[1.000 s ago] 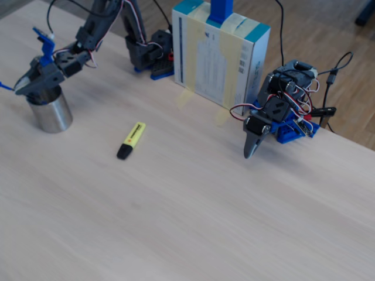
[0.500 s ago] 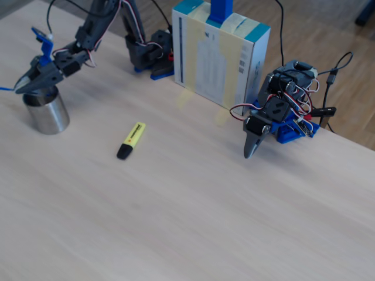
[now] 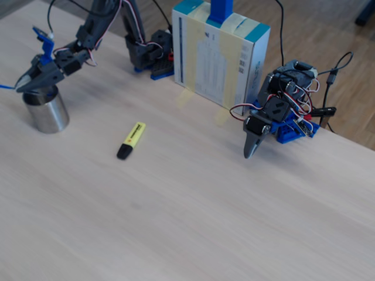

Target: Grab the blue pen and put it in the silver cup.

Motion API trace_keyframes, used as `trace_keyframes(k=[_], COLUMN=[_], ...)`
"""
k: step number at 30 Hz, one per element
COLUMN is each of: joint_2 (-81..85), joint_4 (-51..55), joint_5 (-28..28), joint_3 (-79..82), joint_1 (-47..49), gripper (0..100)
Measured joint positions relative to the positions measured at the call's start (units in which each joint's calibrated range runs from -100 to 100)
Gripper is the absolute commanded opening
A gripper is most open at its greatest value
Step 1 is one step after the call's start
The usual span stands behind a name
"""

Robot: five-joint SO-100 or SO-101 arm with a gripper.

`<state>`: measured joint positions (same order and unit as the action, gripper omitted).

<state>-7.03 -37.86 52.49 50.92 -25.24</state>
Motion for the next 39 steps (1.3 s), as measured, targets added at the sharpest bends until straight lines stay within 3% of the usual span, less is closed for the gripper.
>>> trace_keyframes(k=[29,34,39], joint_2=[3.5,3.6,3.6], joint_4=[0.0,1.3,3.3], joint_5=[-1.1,-1.1,-1.1], joint_3=[2.9,3.6,3.6], joint_1=[1.0,1.5,3.6], gripper=[3,14,16])
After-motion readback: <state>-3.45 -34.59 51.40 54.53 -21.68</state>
